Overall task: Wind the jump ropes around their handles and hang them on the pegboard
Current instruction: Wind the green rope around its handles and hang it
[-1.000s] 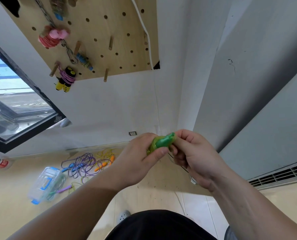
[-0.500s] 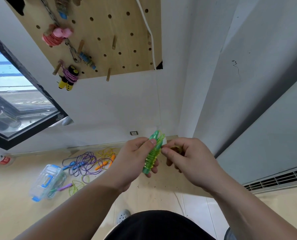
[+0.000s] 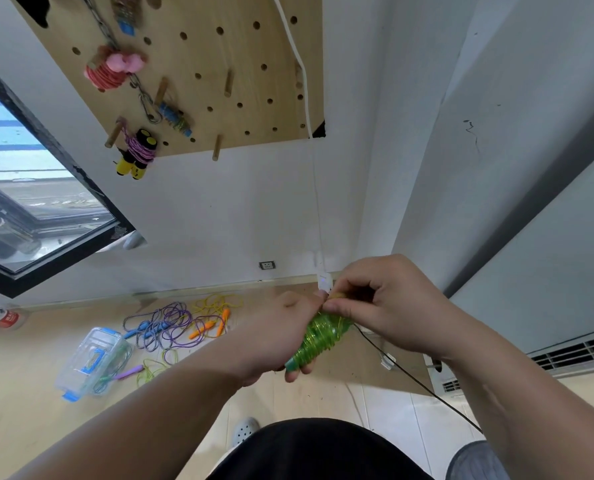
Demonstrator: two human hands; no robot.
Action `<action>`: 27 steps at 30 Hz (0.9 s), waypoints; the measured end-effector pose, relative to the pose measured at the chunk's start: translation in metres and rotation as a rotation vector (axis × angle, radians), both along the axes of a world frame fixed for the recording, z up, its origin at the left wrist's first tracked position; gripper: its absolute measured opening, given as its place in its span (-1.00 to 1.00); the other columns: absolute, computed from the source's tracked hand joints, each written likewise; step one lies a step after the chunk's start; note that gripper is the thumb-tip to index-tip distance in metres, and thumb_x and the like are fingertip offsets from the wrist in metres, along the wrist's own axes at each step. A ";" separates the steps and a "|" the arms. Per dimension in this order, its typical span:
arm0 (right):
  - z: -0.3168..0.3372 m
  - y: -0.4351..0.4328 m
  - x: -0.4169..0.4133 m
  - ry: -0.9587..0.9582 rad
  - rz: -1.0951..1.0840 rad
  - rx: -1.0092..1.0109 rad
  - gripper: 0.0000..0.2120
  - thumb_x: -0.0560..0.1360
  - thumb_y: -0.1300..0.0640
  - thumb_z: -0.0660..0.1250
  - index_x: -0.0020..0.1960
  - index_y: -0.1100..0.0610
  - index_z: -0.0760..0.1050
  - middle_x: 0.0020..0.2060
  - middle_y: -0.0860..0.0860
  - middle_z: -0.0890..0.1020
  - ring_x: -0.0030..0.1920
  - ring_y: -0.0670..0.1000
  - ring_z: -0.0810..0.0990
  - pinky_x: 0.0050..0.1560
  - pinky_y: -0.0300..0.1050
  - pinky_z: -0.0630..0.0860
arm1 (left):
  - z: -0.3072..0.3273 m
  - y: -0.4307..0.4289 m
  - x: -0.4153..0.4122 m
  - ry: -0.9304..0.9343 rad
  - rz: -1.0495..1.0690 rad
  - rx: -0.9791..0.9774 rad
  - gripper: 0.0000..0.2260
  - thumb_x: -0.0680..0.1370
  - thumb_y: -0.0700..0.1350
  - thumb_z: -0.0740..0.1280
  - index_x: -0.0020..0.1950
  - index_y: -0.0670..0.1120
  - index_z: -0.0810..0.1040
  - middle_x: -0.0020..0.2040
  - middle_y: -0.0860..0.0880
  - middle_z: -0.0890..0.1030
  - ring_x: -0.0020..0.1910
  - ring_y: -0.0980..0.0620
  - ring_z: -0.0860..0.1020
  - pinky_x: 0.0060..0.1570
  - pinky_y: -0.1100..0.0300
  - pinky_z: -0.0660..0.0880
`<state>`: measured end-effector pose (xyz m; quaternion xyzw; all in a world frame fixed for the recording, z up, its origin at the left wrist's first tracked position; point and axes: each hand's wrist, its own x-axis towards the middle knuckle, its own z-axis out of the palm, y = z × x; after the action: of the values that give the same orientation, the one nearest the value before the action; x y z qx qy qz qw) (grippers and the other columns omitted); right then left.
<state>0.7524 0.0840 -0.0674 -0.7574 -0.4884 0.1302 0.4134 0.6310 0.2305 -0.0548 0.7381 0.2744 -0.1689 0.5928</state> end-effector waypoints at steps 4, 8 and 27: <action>-0.003 0.002 0.004 0.203 -0.068 0.051 -0.83 0.42 0.12 0.57 -0.28 0.06 0.62 -0.33 -0.04 0.56 -0.30 -0.09 0.51 -0.27 -0.25 0.39 | 0.010 0.004 -0.001 -0.071 -0.027 0.089 -0.71 0.68 0.01 0.11 -0.01 -0.12 0.54 -0.35 -0.12 0.55 -0.52 0.05 0.50 -0.44 0.15 0.40; -0.001 0.002 -0.001 0.487 -0.062 0.087 -0.84 0.42 0.13 0.57 -0.27 0.12 0.64 -0.35 0.13 0.60 -0.33 0.00 0.53 -0.27 -0.07 0.47 | 0.011 0.008 0.000 -0.129 -0.213 0.244 -0.72 0.57 0.15 0.30 -0.01 -0.04 0.62 -0.29 -0.16 0.59 -0.42 0.05 0.59 -0.38 0.05 0.53; -0.006 -0.002 -0.004 0.664 -0.125 0.158 -0.92 0.45 0.27 0.52 -0.20 0.19 0.65 -0.27 0.24 0.66 -0.22 0.19 0.68 -0.10 0.07 0.68 | -0.008 0.013 0.000 -0.288 -0.151 0.299 -0.77 0.54 0.09 0.30 -0.28 0.07 0.60 -0.39 -0.07 0.53 -0.41 -0.04 0.57 -0.43 0.09 0.48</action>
<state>0.7480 0.0816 -0.0732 -0.6680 -0.2884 0.3056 0.6141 0.6307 0.2431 -0.0626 0.8526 0.1528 -0.0633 0.4957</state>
